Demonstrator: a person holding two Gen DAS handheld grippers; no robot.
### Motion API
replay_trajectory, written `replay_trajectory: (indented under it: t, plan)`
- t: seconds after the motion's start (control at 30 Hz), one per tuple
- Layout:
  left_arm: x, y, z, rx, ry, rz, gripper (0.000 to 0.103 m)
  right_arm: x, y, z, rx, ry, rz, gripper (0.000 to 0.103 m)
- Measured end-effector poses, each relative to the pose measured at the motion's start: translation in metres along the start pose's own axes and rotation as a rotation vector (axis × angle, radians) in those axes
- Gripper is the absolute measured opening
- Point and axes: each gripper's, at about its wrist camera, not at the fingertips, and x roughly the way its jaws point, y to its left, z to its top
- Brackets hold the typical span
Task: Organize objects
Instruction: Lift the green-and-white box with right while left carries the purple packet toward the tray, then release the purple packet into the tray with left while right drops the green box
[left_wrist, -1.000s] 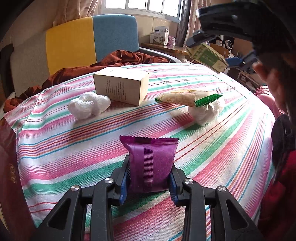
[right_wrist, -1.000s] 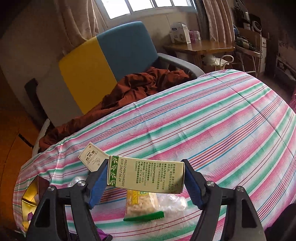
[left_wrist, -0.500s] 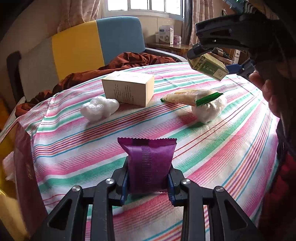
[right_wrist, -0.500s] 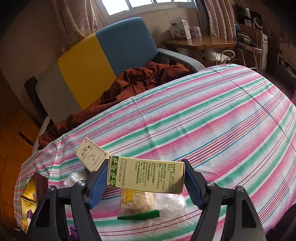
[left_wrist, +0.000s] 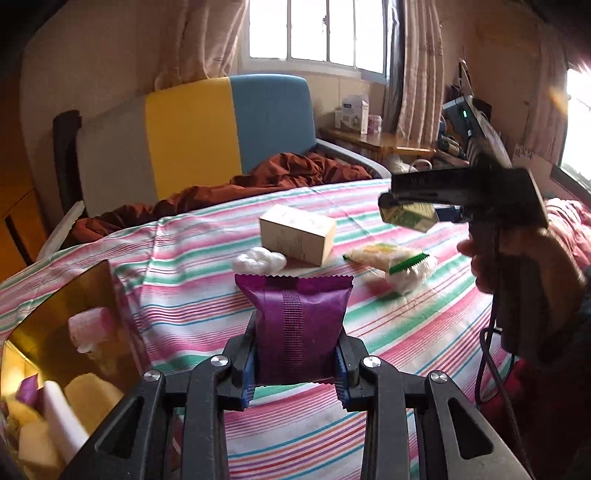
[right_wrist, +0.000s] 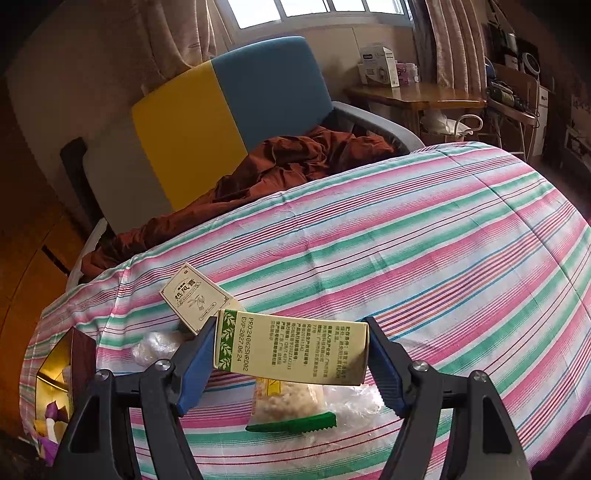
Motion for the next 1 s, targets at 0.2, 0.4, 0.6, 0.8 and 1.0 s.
replay_trajectory:
  t: [0.2,0.4,0.6,0.8,1.0]
  plan:
    - [-0.030,0.027,0.000,-0.046,-0.033,0.041,0.033,-0.002,0.017,-0.004,-0.052,-0.002,0.001,0.076]
    - [-0.050,0.064,-0.007,-0.118,-0.043,0.082,0.033,-0.014,0.037,-0.011,-0.050,-0.004,0.039,0.076]
    - [-0.076,0.113,-0.016,-0.234,-0.074,0.121,0.033,-0.030,0.096,-0.019,-0.136,-0.006,0.125,0.076]
    - [-0.107,0.188,-0.044,-0.404,-0.098,0.228,0.034,-0.036,0.178,-0.032,-0.267,0.029,0.263,0.076]
    - [-0.131,0.255,-0.081,-0.558,-0.107,0.330,0.033,-0.022,0.267,-0.066,-0.438,0.125,0.372,0.076]
